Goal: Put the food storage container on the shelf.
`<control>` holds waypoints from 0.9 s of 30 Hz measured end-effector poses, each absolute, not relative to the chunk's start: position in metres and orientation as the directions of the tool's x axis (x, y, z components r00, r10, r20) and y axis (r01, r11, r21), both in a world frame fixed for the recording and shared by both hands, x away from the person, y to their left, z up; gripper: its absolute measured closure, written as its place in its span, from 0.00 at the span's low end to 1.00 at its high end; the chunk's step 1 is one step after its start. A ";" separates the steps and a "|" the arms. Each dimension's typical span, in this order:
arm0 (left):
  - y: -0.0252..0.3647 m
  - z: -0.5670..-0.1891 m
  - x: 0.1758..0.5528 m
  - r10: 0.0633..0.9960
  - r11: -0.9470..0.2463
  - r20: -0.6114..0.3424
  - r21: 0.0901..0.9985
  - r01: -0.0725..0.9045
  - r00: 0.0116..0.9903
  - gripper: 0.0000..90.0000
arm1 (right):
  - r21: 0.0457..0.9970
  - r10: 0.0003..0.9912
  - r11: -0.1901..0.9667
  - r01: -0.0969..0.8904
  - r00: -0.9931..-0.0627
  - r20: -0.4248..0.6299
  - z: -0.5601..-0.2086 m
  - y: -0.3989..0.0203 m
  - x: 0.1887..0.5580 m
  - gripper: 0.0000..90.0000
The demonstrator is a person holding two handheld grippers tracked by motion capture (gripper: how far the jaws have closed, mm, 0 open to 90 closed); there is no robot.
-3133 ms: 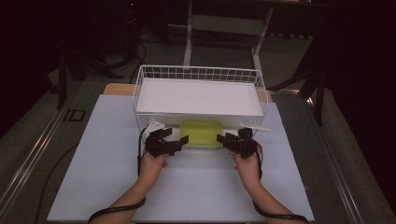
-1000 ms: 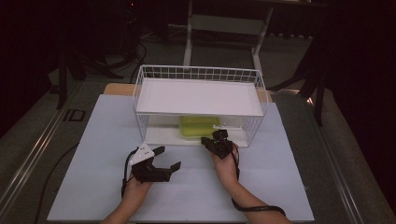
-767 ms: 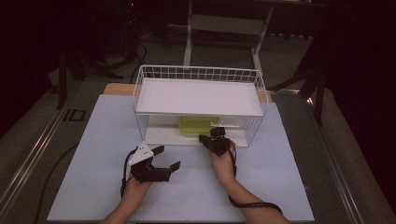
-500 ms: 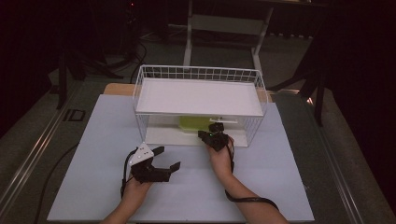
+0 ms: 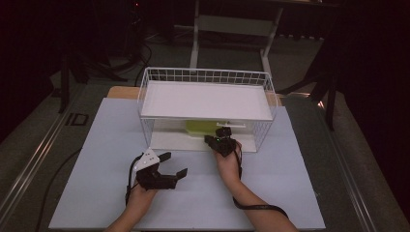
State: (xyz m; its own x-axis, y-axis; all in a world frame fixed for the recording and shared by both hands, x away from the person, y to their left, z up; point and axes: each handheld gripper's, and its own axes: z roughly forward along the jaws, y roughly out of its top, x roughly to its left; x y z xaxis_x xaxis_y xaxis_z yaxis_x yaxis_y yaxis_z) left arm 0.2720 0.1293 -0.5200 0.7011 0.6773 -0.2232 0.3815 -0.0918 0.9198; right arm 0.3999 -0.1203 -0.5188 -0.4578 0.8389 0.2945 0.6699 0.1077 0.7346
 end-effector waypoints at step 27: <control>0.128 -0.501 0.269 0.642 -0.103 -0.225 0.922 0.373 0.733 0.11 | 0.820 0.704 0.173 0.546 -0.650 0.284 -0.493 -0.161 0.345 0.23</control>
State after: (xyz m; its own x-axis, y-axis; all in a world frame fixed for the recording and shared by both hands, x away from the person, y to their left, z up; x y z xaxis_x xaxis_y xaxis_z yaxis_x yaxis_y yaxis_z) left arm 0.2687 0.1276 -0.5010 0.7330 0.6420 -0.2250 0.3729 -0.1025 0.9222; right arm 0.3453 -0.1606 -0.4928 -0.6504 0.7044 0.2842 0.5459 0.1734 0.8197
